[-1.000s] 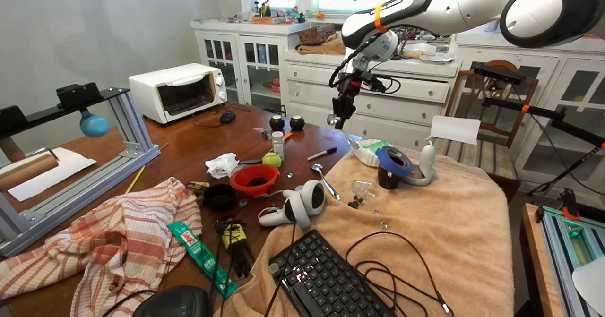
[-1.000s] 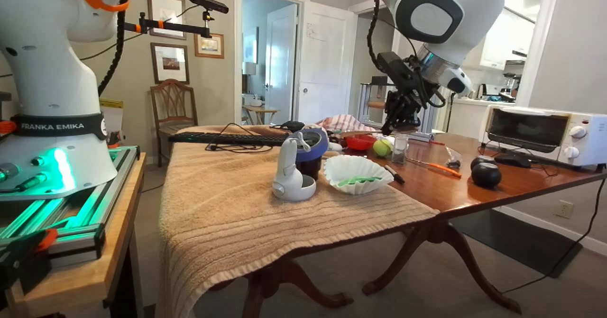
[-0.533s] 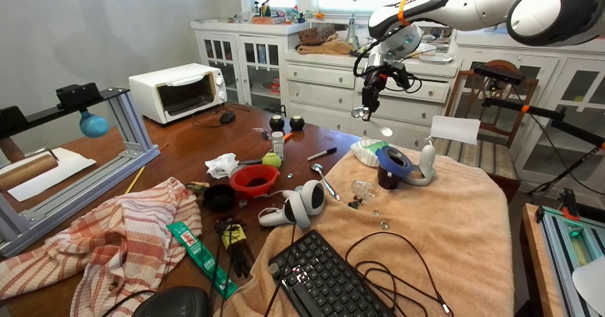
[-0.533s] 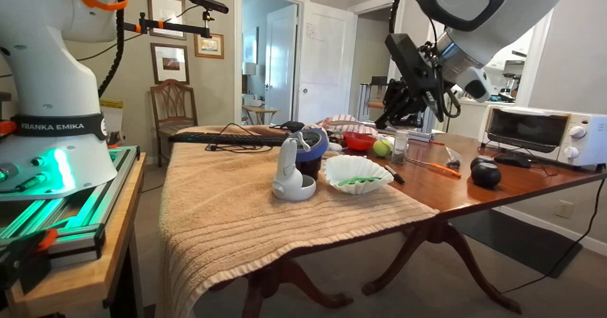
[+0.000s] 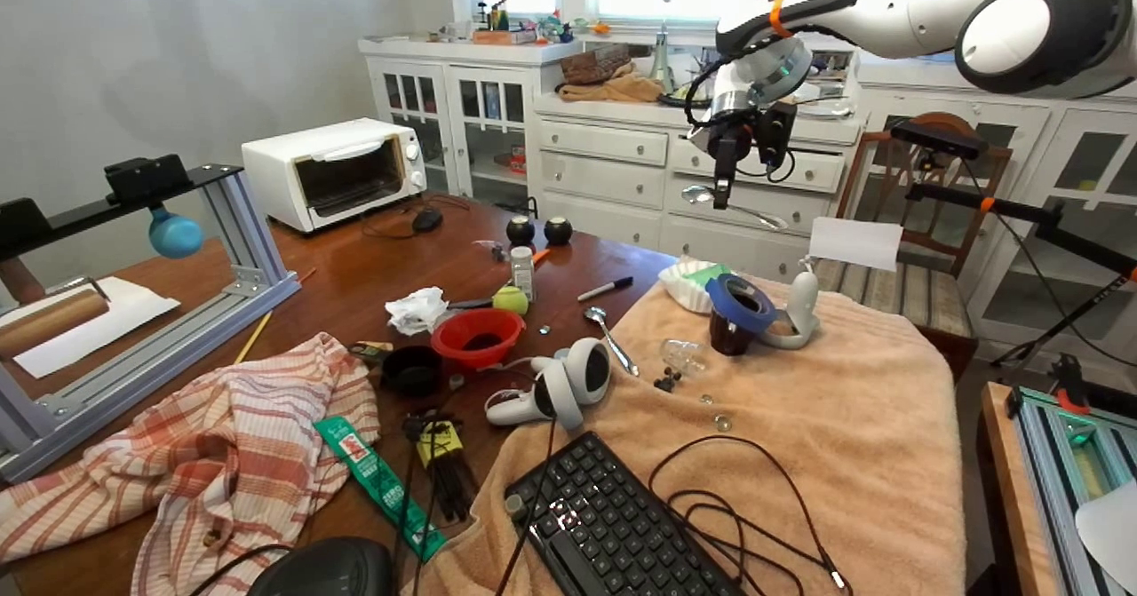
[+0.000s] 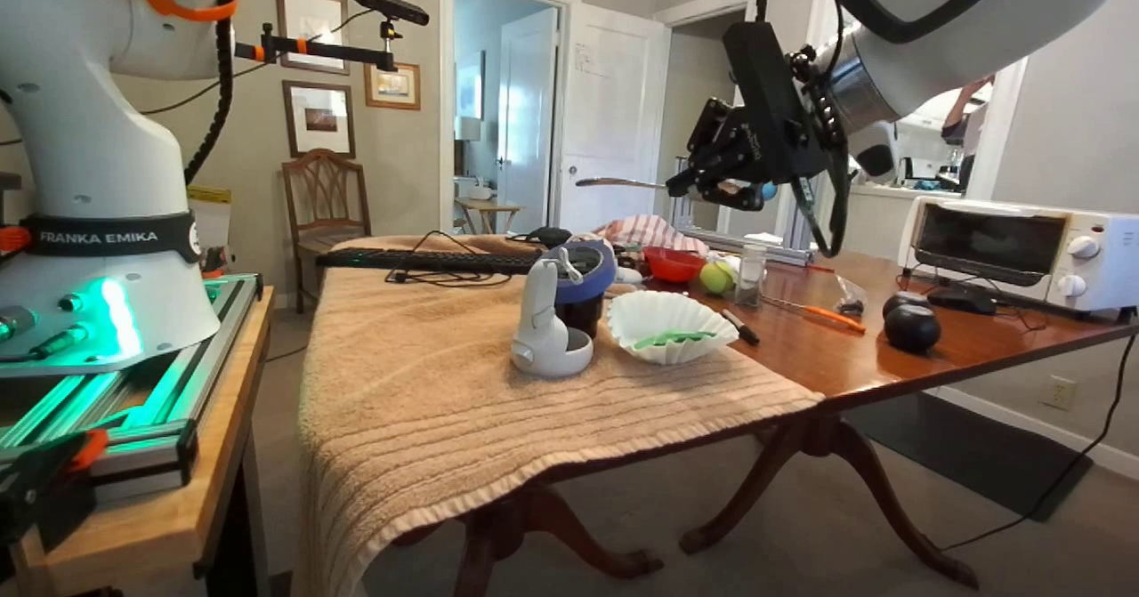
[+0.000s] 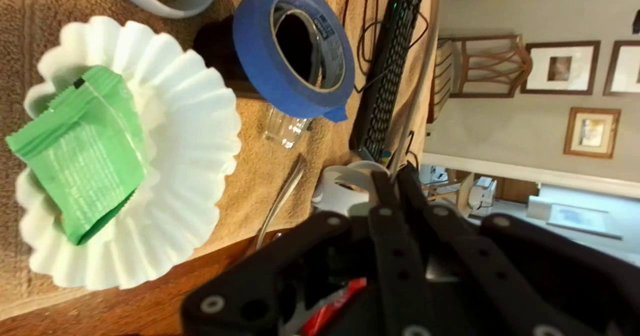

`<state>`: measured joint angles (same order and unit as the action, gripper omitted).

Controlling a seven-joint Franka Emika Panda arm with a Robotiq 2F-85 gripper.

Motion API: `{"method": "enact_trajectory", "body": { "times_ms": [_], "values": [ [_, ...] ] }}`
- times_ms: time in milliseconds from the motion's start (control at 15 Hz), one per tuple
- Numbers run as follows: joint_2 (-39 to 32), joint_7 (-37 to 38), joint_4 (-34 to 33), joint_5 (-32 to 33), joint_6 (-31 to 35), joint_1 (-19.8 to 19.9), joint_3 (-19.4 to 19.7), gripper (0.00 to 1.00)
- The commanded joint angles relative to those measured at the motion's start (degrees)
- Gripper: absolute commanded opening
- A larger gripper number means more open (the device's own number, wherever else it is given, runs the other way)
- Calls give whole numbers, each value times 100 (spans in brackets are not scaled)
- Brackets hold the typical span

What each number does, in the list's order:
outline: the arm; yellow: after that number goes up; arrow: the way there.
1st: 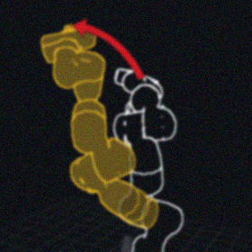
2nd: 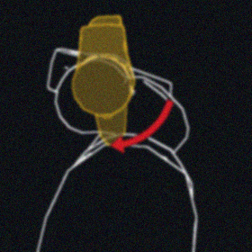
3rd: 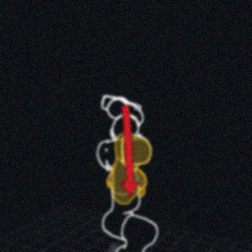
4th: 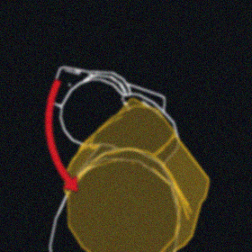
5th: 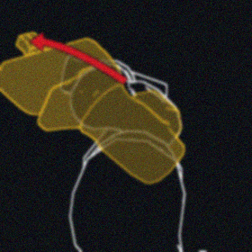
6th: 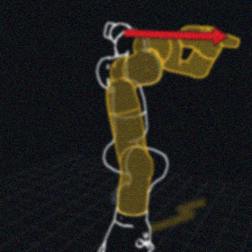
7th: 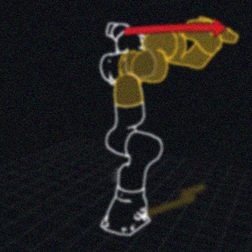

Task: Put the spoon inside the black cup

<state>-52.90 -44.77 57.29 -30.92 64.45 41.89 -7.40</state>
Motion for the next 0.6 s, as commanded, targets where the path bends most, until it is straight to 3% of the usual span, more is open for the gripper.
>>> {"method": "enact_trajectory", "body": {
  "times_ms": [0, 267, 533],
  "values": [
    [-330, -70, -307, -244, -412, 119, -161, 2],
    [-261, 112, 5, -789, -276, 277, -257, 2],
    [-244, -13, -33, -628, -205, 204, -162, 7]
  ]
}}
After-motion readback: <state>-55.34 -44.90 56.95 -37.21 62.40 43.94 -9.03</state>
